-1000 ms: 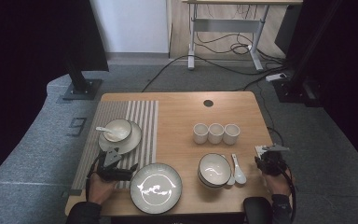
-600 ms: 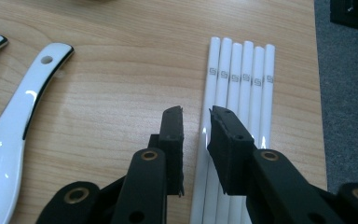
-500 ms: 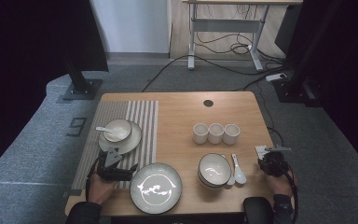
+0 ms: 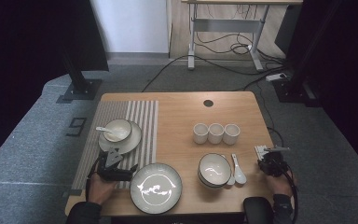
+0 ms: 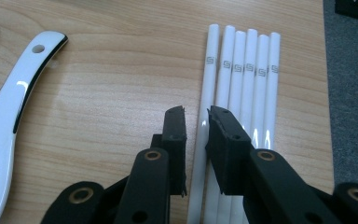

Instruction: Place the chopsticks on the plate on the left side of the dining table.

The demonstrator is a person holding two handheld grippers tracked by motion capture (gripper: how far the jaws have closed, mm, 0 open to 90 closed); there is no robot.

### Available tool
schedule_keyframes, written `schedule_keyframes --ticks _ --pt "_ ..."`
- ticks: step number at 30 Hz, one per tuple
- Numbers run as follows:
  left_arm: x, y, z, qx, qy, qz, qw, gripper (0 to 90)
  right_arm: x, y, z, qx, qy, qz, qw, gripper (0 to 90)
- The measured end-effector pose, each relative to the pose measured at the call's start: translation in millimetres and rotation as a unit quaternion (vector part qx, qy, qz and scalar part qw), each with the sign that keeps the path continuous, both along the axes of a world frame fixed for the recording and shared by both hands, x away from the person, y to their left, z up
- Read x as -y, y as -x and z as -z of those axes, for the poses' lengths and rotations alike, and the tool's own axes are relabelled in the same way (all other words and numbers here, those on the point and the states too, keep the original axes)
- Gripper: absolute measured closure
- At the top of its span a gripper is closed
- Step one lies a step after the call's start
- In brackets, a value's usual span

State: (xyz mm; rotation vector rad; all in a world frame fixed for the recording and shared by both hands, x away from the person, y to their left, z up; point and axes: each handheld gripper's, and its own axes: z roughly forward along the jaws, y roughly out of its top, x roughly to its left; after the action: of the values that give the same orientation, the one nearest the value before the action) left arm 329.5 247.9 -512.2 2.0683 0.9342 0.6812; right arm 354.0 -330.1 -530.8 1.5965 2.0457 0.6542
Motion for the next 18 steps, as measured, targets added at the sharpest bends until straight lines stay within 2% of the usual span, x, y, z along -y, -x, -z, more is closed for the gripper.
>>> schedule_keyframes --ticks 18 --pt "0.2 -1.2 1.7 -0.009 -0.008 -0.004 0.9999 0.0 -11.4 -2.4 1.5 -0.017 -0.002 -0.029 0.9994 82.3"
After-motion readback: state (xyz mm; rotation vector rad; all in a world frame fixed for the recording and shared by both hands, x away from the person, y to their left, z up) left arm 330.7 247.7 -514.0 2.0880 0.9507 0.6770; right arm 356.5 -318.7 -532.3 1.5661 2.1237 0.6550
